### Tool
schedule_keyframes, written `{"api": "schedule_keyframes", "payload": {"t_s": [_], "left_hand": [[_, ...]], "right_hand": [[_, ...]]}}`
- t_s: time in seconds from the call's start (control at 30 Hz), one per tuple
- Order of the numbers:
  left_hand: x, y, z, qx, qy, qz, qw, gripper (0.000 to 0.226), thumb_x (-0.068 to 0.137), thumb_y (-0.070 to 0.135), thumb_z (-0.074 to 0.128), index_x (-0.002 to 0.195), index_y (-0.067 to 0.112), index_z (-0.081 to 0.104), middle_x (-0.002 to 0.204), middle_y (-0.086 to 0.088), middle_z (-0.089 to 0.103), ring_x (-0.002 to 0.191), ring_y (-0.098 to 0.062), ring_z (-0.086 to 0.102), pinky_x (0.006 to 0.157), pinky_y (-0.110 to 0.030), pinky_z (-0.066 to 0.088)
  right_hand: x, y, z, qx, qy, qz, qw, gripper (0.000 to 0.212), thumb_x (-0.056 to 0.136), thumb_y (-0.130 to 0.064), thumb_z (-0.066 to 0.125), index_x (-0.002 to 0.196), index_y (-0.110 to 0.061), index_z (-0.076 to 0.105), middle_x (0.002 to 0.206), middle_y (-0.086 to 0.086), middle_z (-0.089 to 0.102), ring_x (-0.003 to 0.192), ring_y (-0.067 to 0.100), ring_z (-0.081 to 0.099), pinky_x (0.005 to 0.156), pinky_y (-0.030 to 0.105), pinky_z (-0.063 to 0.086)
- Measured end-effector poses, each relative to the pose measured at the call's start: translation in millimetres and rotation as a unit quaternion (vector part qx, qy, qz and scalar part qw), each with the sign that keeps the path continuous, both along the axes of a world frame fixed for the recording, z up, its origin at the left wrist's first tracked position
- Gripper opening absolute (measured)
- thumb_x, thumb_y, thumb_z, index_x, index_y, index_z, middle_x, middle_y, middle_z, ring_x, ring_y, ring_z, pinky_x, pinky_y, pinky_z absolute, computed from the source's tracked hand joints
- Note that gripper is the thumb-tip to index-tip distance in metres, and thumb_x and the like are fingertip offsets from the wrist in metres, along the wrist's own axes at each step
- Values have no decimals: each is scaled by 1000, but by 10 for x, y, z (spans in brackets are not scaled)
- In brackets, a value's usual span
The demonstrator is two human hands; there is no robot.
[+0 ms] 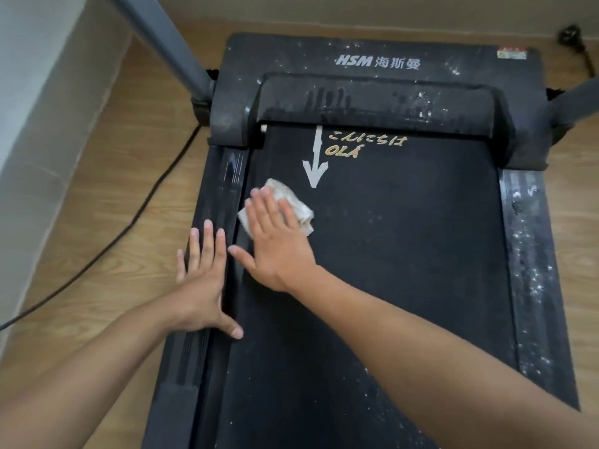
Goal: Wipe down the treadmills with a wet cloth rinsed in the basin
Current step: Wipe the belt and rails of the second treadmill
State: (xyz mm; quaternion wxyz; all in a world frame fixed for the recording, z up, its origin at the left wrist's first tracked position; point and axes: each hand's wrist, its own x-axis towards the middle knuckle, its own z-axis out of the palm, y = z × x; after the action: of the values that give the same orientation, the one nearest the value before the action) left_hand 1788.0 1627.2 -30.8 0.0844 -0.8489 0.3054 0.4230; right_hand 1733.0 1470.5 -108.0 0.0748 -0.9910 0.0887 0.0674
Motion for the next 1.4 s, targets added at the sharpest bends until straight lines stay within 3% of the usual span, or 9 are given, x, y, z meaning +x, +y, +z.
{"api": "schedule_keyframes", "payload": {"t_s": [0.17,0.3,0.37,0.47,0.67,0.9,1.1,1.27,1.4], "left_hand": [[217,131,36,61,-58,-118,989,184,46,57,98,136,8,-54,139,-14,-66,138,-36,-51,124,-46,-18],[223,193,33,30,-62,-133,989,186,40,55,100,142,9,-48,146,-14,-59,142,-35,-46,124,-38,-14],[221,201,17,7,-65,-132,989,186,38,53,102,143,12,-46,149,-11,-57,145,-32,-43,128,-32,13],[241,241,-6,-4,-70,-137,988,187,37,52,102,144,16,-46,149,-4,-59,147,-28,-41,106,-25,49],[230,300,9,-34,-72,-138,987,184,39,46,103,149,23,-43,148,4,-61,147,-22,-41,100,-24,53],[243,316,35,-58,-73,-120,988,184,38,43,104,151,25,-40,148,8,-60,147,-19,-43,120,-38,39],[184,208,126,15,-105,-177,979,182,43,60,98,146,10,-43,153,-14,-52,150,-32,-35,129,-41,17],[32,66,151,56,-118,-174,976,175,54,58,97,138,-1,-46,153,-28,-46,151,-40,-31,130,-40,6],[95,196,137,8,-102,-161,982,177,49,57,98,142,9,-44,157,-17,-47,151,-28,-34,128,-38,-5]], "right_hand": [[-546,-504,-55,-14,-14,135,991,73,111,-56,18,169,-13,6,177,6,0,164,24,-8,132,46,-1],[-1364,-1225,-14,0,-17,-80,997,77,109,-62,20,170,-16,8,177,0,1,163,21,-9,131,50,8],[-1879,-1503,25,26,0,-206,978,84,104,-71,15,170,-19,3,177,-2,-6,162,18,-15,132,48,1],[-2500,-1594,112,98,24,-343,934,93,97,-81,5,169,-24,-8,174,-8,-21,158,10,-27,132,46,-5],[-2042,-976,104,88,42,-429,898,118,87,-93,8,167,-7,-10,174,9,-21,159,22,-28,129,50,-13],[-477,195,59,38,-2,-126,991,100,101,-77,14,167,-4,3,176,15,-6,162,30,-17,130,54,-3],[-913,290,-46,10,-6,131,991,78,108,-57,25,169,-12,9,177,8,1,164,26,-7,132,49,-1],[-1767,-681,-81,16,-17,-116,993,79,106,-63,25,170,-19,7,178,-1,-1,163,21,-9,131,51,8],[-2689,-1310,-21,30,15,-326,945,84,103,-71,15,169,-21,-3,177,-2,-12,161,18,-19,132,49,2]]}}
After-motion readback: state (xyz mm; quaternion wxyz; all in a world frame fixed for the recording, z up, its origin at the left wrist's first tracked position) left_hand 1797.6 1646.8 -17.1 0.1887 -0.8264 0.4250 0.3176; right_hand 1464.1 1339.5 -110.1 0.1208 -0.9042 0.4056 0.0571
